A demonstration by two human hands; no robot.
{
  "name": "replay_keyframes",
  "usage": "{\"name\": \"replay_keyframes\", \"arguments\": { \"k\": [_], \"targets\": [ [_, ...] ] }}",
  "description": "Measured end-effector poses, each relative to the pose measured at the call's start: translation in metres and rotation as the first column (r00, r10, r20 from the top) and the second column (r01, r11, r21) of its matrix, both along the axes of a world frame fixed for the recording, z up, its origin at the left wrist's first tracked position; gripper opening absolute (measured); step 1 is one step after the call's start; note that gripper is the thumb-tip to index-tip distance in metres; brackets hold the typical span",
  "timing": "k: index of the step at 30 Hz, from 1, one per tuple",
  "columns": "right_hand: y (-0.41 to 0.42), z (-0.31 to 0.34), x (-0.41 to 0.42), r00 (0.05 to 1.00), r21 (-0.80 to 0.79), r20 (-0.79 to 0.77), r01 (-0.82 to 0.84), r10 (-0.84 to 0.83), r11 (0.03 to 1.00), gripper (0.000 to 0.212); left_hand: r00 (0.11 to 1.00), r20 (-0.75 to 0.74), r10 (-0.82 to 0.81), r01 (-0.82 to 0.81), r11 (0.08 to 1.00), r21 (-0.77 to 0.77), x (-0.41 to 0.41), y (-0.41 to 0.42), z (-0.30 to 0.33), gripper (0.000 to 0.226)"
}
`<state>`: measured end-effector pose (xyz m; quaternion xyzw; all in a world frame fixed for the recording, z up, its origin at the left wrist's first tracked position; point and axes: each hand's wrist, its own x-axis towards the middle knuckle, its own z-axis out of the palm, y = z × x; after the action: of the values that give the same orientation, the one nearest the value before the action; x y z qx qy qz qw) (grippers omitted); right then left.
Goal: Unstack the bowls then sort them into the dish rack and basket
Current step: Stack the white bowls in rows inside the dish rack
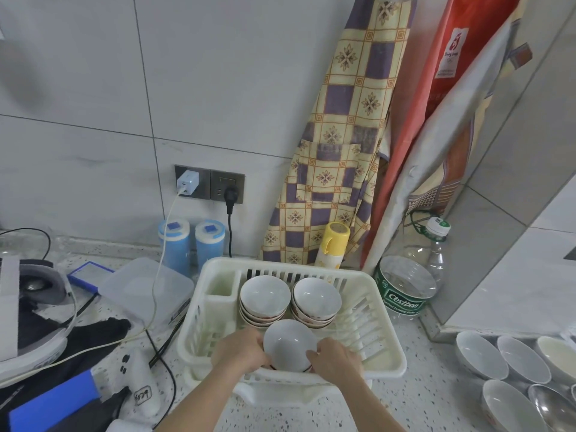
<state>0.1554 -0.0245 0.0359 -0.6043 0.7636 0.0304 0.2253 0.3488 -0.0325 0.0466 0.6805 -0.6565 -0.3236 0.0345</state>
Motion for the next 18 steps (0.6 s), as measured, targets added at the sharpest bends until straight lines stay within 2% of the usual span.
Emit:
{"name": "replay_keyframes", "arguments": {
  "k": [3, 6, 9, 11, 13, 15, 17, 18],
  "targets": [
    [0.000, -0.003, 0.000, 1.000, -0.032, -0.006, 0.017, -0.017, 0.999, 0.029, 0.999, -0.019, 0.038, -0.038, 0.999, -0.009, 0.000, 0.001, -0.001, 0.019],
    [0.003, -0.005, 0.003, 0.996, -0.143, 0.003, 0.087, -0.088, 0.986, 0.032, 0.994, -0.058, 0.096, -0.098, 0.995, -0.036, 0.000, 0.000, -0.006, 0.026],
    [0.006, -0.004, 0.006, 0.968, -0.260, 0.126, 0.242, -0.216, 0.935, 0.041, 0.979, -0.113, 0.171, -0.185, 0.975, -0.121, 0.001, 0.000, -0.013, 0.025],
    [0.008, -0.001, 0.005, 0.947, -0.301, 0.216, 0.296, -0.237, 0.907, 0.036, 0.968, -0.144, 0.206, -0.230, 0.957, -0.177, 0.001, 0.001, -0.015, 0.025],
    [0.012, 0.000, 0.001, 0.944, -0.358, 0.279, 0.273, -0.176, 0.893, 0.025, 0.957, -0.165, 0.240, -0.274, 0.933, -0.234, 0.000, 0.004, -0.016, 0.015],
    [0.017, 0.000, -0.006, 0.924, -0.415, 0.372, 0.247, -0.085, 0.875, 0.031, 0.948, -0.173, 0.269, -0.310, 0.904, -0.293, -0.002, 0.006, -0.015, 0.012],
    [0.024, 0.000, -0.015, 0.851, -0.417, 0.526, 0.264, -0.006, 0.869, 0.036, 0.933, -0.198, 0.300, -0.353, 0.865, -0.356, -0.004, 0.009, -0.017, 0.011],
    [0.027, 0.003, -0.020, 0.784, -0.393, 0.621, 0.291, 0.018, 0.872, 0.034, 0.926, -0.213, 0.311, -0.372, 0.846, -0.381, -0.004, 0.010, -0.017, 0.011]
  ]
}}
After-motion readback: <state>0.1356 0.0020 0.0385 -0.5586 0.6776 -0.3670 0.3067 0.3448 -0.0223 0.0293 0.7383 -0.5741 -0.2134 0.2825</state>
